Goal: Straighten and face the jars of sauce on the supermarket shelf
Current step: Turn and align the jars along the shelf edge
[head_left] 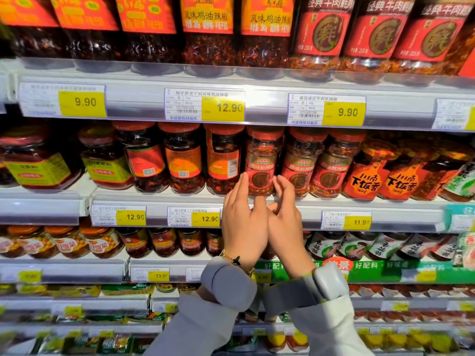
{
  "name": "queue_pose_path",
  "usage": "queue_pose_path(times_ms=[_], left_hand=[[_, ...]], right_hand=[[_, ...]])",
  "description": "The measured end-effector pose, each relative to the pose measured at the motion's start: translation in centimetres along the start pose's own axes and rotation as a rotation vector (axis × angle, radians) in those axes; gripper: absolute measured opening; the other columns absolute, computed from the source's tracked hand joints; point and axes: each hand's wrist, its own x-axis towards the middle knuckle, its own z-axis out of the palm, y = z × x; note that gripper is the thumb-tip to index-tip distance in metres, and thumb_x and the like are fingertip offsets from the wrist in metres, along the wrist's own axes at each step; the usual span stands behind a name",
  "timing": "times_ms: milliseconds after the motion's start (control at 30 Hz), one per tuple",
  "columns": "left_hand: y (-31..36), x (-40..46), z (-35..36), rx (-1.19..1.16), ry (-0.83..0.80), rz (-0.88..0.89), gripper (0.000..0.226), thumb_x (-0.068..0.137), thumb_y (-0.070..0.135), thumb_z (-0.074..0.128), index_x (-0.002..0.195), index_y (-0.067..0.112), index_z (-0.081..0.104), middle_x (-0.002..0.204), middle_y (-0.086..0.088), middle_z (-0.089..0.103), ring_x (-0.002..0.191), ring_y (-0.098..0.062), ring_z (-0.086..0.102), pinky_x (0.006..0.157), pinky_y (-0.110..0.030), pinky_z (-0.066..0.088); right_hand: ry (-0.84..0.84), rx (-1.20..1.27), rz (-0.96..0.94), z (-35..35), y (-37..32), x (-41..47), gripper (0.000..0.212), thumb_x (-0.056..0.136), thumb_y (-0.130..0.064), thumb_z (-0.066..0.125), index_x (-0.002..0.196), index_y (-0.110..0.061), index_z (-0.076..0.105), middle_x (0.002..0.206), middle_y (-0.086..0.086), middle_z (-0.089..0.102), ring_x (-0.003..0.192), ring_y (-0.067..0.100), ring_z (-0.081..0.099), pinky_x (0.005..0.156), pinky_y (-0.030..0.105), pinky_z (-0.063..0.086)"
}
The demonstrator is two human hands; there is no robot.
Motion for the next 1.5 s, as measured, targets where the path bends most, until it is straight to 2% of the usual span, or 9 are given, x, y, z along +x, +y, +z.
queue_pose_path(times_ms=[67, 200, 467, 667, 833, 1100, 1300, 1433, 1500], left_hand=[[0.0, 0.0, 0.0, -0.012, 0.003, -0.006, 0.051, 0.092, 0.021, 0.041, 0.143, 0.025, 0.031, 0.148, 0.007, 0.033, 0.135, -0.008, 0.027, 0.112, -0.035, 0.023], [-0.1, 0.0, -0.3, -0.015, 0.015, -0.003, 0.052, 0.092, 0.02, 0.041, 0.143, 0.025, 0.031, 0.148, 0.008, 0.033, 0.135, -0.008, 0.027, 0.112, -0.035, 0.023], [-0.1, -0.1, 0.1, -0.004, -0.012, 0.009, 0.054, 0.092, 0.02, 0.041, 0.144, 0.025, 0.028, 0.149, 0.01, 0.03, 0.136, -0.006, 0.025, 0.113, -0.032, 0.021], [0.1, -0.1, 0.2, -0.026, -0.004, -0.01, 0.054, 0.091, 0.02, 0.042, 0.143, 0.026, 0.029, 0.149, 0.01, 0.032, 0.135, -0.006, 0.026, 0.112, -0.031, 0.023], [0.2, 0.0, 0.1, -0.033, 0.006, -0.021, 0.053, 0.091, 0.02, 0.043, 0.142, 0.028, 0.032, 0.147, 0.008, 0.035, 0.134, -0.008, 0.03, 0.111, -0.032, 0.025], [0.0, -0.1, 0.2, -0.026, -0.008, -0.014, 0.054, 0.091, 0.02, 0.042, 0.142, 0.029, 0.03, 0.147, 0.009, 0.034, 0.134, -0.006, 0.029, 0.111, -0.031, 0.025], [-0.2, -0.5, -0.2, -0.014, -0.045, 0.002, 0.053, 0.092, 0.016, 0.041, 0.143, 0.027, 0.03, 0.148, 0.012, 0.031, 0.135, -0.002, 0.025, 0.112, -0.024, 0.021], [-0.4, -0.9, -0.8, -0.037, 0.072, -0.034, 0.046, 0.09, 0.014, 0.044, 0.133, 0.029, 0.045, 0.137, 0.011, 0.044, 0.127, -0.008, 0.039, 0.107, -0.031, 0.032], [-0.9, -0.9, -1.6, -0.031, 0.177, -0.001, 0.041, 0.086, 0.01, 0.046, 0.121, 0.03, 0.053, 0.122, 0.012, 0.05, 0.116, -0.014, 0.048, 0.097, -0.032, 0.039]], right_hand=[[0.0, -0.019, 0.0, 0.0, -0.2, 0.0, 0.058, 0.08, -0.012, 0.057, 0.132, -0.027, 0.037, 0.069, -0.013, 0.051, 0.051, -0.003, 0.048, 0.053, 0.009, 0.036], [-0.039, -0.067, -0.015, 0.1, -0.7, -0.2, 0.058, 0.078, -0.025, 0.056, 0.132, -0.028, 0.038, 0.058, -0.006, 0.053, 0.055, -0.001, 0.051, 0.052, 0.012, 0.036], [-0.033, -0.106, -0.037, -0.3, -0.6, 0.0, 0.059, 0.081, -0.017, 0.059, 0.136, -0.025, 0.037, 0.065, -0.005, 0.055, 0.066, 0.008, 0.054, 0.061, 0.027, 0.039], [-0.037, -0.086, -0.045, -0.4, -0.5, -0.1, 0.063, 0.081, -0.018, 0.059, 0.139, -0.023, 0.034, 0.067, -0.006, 0.058, 0.069, 0.008, 0.056, 0.064, 0.026, 0.039], [-0.047, -0.109, -0.05, -0.4, -0.4, 0.0, 0.066, 0.081, -0.018, 0.059, 0.14, -0.024, 0.032, 0.067, -0.01, 0.055, 0.064, -0.002, 0.052, 0.056, 0.009, 0.037], [-0.058, -0.121, -0.051, -0.5, -0.6, -0.4, 0.069, 0.081, -0.02, 0.058, 0.143, -0.024, 0.027, 0.069, -0.013, 0.055, 0.066, -0.004, 0.053, 0.057, 0.01, 0.037], [0.009, -0.04, -0.034, -0.4, -0.4, -1.3, 0.066, 0.082, -0.01, 0.058, 0.138, -0.035, 0.034, 0.075, -0.009, 0.061, 0.069, 0.007, 0.056, 0.069, 0.028, 0.045], [0.161, 0.001, -0.128, 0.2, -0.8, -1.7, 0.049, 0.08, -0.005, 0.051, 0.119, -0.034, 0.053, 0.072, -0.009, 0.057, 0.052, 0.003, 0.05, 0.052, 0.008, 0.037], [0.181, -0.005, -0.229, 0.8, -1.4, -1.9, 0.039, 0.077, -0.007, 0.045, 0.106, -0.029, 0.059, 0.084, -0.004, 0.061, 0.061, 0.0, 0.052, 0.054, 0.003, 0.035]])
